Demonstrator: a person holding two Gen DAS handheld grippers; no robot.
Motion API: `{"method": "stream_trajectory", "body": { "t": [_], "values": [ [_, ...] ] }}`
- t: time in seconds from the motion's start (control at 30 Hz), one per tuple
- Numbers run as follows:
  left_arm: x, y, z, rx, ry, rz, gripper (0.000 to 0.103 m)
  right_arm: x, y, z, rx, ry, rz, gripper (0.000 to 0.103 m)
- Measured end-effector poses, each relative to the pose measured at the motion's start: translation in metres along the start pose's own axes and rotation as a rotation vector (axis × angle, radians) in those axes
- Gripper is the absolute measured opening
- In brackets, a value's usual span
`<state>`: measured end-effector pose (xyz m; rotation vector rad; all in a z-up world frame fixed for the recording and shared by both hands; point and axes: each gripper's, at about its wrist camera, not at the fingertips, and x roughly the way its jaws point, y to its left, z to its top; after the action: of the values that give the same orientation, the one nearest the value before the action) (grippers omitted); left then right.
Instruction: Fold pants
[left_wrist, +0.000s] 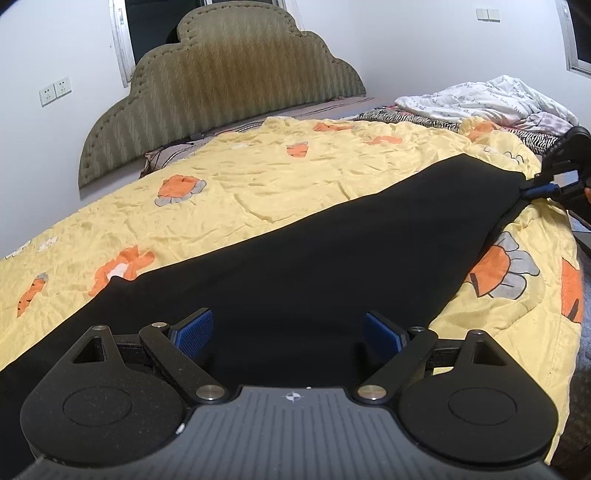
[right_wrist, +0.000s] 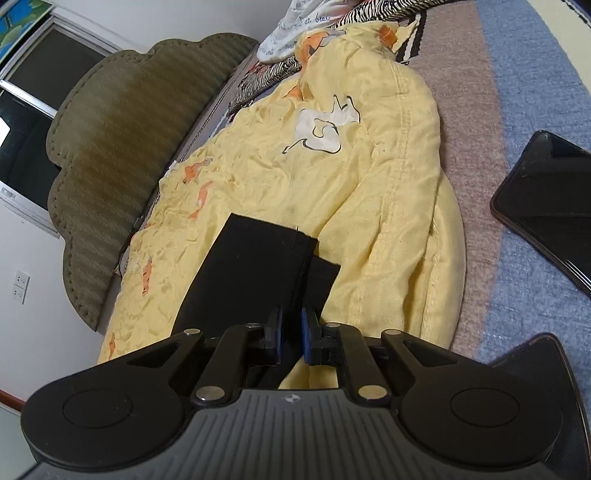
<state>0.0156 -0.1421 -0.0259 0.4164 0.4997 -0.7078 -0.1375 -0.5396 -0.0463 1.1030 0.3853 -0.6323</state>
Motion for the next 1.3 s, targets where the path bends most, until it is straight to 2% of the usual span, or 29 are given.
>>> {"method": "stream_trajectory", "body": {
  "t": [0.17,0.23,0.27,0.3,0.43,0.53,0.63,0.67,0.7,0.73,0.77,0.8,0.83,0.87,0.9,0.93,0.97,1.0,1.07,1.1,1.17,1.23,1.3],
  "values": [
    [0.000,-0.004,0.000,0.007,0.001,-0.003,0.091,0.020,-0.003,0.010,0.038,-0.022,0.046,0.015],
    [-0.001,-0.005,0.000,0.012,-0.001,-0.004,0.091,0.020,-0.002,0.010,0.014,-0.034,0.065,0.015],
    [-0.001,-0.005,0.000,0.015,-0.002,-0.001,0.091,0.018,-0.002,0.009,-0.005,-0.042,0.063,0.007],
    [-0.001,-0.005,-0.001,0.017,-0.002,0.001,0.091,0.015,-0.001,0.007,-0.032,-0.046,0.053,0.003],
    [-0.001,-0.002,-0.001,0.010,0.002,-0.001,0.091,-0.003,-0.006,0.000,-0.061,-0.048,0.034,0.003],
    [0.000,-0.002,-0.001,0.012,0.006,0.003,0.091,-0.001,-0.001,0.001,-0.135,-0.032,-0.008,0.004],
    [-0.002,0.000,0.000,0.017,0.010,0.016,0.091,0.000,0.005,0.007,-0.109,-0.008,-0.040,0.008],
    [-0.003,0.002,0.000,0.018,0.004,0.022,0.091,-0.007,0.009,0.006,-0.114,-0.041,-0.071,0.012],
    [-0.005,0.005,0.000,0.018,0.000,0.029,0.091,-0.017,0.014,0.003,-0.139,-0.113,-0.129,0.016],
    [-0.006,0.008,-0.001,0.016,0.002,0.035,0.092,-0.027,0.023,-0.002,-0.191,-0.198,-0.192,0.018],
    [-0.004,0.012,-0.001,0.012,0.013,0.040,0.093,-0.033,0.033,-0.009,-0.256,-0.252,-0.213,0.022],
    [0.000,0.015,-0.001,0.007,0.036,0.039,0.093,-0.036,0.044,-0.017,-0.337,-0.272,-0.202,0.028],
    [0.005,0.017,-0.001,0.008,0.081,0.022,0.092,-0.035,0.054,-0.023,-0.409,-0.246,-0.160,0.033],
    [0.010,0.017,-0.002,0.015,0.117,0.008,0.092,-0.028,0.064,-0.029,-0.474,-0.179,-0.103,0.050],
    [0.012,0.016,-0.004,0.021,0.130,0.008,0.092,-0.020,0.070,-0.033,-0.508,-0.101,-0.056,0.062],
    [0.010,0.014,-0.005,0.029,0.120,0.016,0.092,-0.011,0.072,-0.035,-0.512,-0.037,-0.025,0.062],
    [0.008,0.011,-0.006,0.046,0.109,0.023,0.092,-0.003,0.071,-0.036,-0.498,-0.009,-0.029,0.062],
    [0.005,0.009,-0.006,0.068,0.100,0.026,0.092,0.002,0.068,-0.035,-0.475,-0.017,-0.066,0.062],
    [-0.002,0.006,-0.007,0.098,0.071,0.041,0.092,-0.005,0.050,-0.027,-0.337,-0.107,-0.141,0.063],
    [-0.006,0.006,-0.008,0.105,0.057,0.052,0.092,-0.014,0.038,-0.022,-0.246,-0.148,-0.123,0.064],
    [-0.009,0.010,-0.006,0.087,0.033,0.076,0.092,-0.030,0.020,-0.016,-0.125,-0.160,0.007,0.064],
    [-0.006,0.016,-0.001,0.034,0.024,0.097,0.093,-0.031,0.021,-0.017,-0.156,-0.068,0.099,0.064],
    [0.002,0.023,0.004,-0.028,0.041,0.096,0.092,-0.025,0.023,-0.022,-0.159,0.025,0.134,0.064]
  ]
}}
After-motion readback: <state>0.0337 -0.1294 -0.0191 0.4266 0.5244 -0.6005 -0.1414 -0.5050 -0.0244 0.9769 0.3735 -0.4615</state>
